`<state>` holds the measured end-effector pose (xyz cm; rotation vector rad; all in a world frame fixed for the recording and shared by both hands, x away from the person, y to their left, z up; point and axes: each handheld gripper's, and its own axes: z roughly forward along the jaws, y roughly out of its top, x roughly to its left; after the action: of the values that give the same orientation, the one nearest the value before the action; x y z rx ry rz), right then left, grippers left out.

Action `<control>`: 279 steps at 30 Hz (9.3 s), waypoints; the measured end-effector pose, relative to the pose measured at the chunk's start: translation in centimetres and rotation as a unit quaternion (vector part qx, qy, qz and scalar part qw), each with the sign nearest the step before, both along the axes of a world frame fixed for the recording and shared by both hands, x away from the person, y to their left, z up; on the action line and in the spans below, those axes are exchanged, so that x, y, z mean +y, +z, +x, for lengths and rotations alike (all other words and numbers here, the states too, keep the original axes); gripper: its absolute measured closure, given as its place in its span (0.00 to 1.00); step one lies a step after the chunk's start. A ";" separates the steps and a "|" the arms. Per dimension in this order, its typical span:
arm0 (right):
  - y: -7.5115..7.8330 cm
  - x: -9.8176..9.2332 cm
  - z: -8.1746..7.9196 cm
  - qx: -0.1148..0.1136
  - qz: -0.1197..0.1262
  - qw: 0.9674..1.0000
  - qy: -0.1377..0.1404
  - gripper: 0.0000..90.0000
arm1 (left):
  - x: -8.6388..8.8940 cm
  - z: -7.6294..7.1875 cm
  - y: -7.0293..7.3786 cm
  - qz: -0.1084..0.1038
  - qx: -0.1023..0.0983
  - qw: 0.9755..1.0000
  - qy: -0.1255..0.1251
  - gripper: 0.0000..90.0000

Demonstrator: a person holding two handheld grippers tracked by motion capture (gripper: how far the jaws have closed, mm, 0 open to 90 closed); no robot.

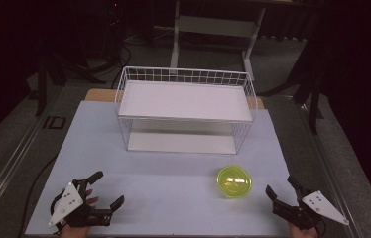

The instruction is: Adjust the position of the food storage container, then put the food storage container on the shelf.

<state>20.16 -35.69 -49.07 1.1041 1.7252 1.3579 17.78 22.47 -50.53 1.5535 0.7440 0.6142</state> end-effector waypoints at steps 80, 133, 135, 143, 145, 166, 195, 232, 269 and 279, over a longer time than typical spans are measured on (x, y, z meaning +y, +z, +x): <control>-4.3 9.2 6.2 0.240 -0.093 0.954 0.152 1.00 | -0.5 -0.3 0.3 0.014 0.001 1.000 -0.007 0.00; -4.2 17.1 7.6 0.267 -0.069 0.938 0.211 1.00 | 0.1 -0.4 0.5 0.006 -0.003 1.000 0.000 0.00; -4.2 17.6 7.7 0.268 -0.067 0.937 0.216 1.00 | 0.1 -0.5 0.6 0.009 -0.003 1.000 0.000 0.00; -4.3 19.5 7.0 0.270 -0.078 0.930 0.238 1.00 | 0.2 -0.4 0.5 0.005 -0.002 1.000 0.000 0.00; -4.3 19.6 6.8 0.272 -0.072 0.928 0.242 1.00 | 0.2 -0.4 0.5 0.005 -0.001 1.000 -0.001 0.00; -2.9 16.6 5.3 0.226 -0.082 0.942 0.233 0.55 | -0.9 -0.3 0.7 0.028 0.005 0.999 -0.034 0.00; 2.1 15.1 3.8 0.125 -0.034 0.966 0.222 0.22 | -5.6 1.3 3.0 0.034 0.050 0.986 -0.154 0.00; 2.3 18.0 6.0 0.261 0.018 0.943 0.208 0.19 | -7.3 4.7 3.2 -0.028 0.256 0.964 -0.071 0.04; 0.1 19.2 5.1 0.360 0.070 0.910 0.194 0.89 | -10.3 4.7 1.1 -0.008 0.353 0.934 -0.055 0.90; 3.2 19.0 5.0 0.290 0.067 0.938 0.179 0.89 | -10.8 4.8 4.2 -0.021 0.306 0.951 -0.042 0.91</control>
<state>25.15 -16.70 -45.84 1.4191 2.3814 1.4741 22.58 11.65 -46.37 1.7407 1.1337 0.0351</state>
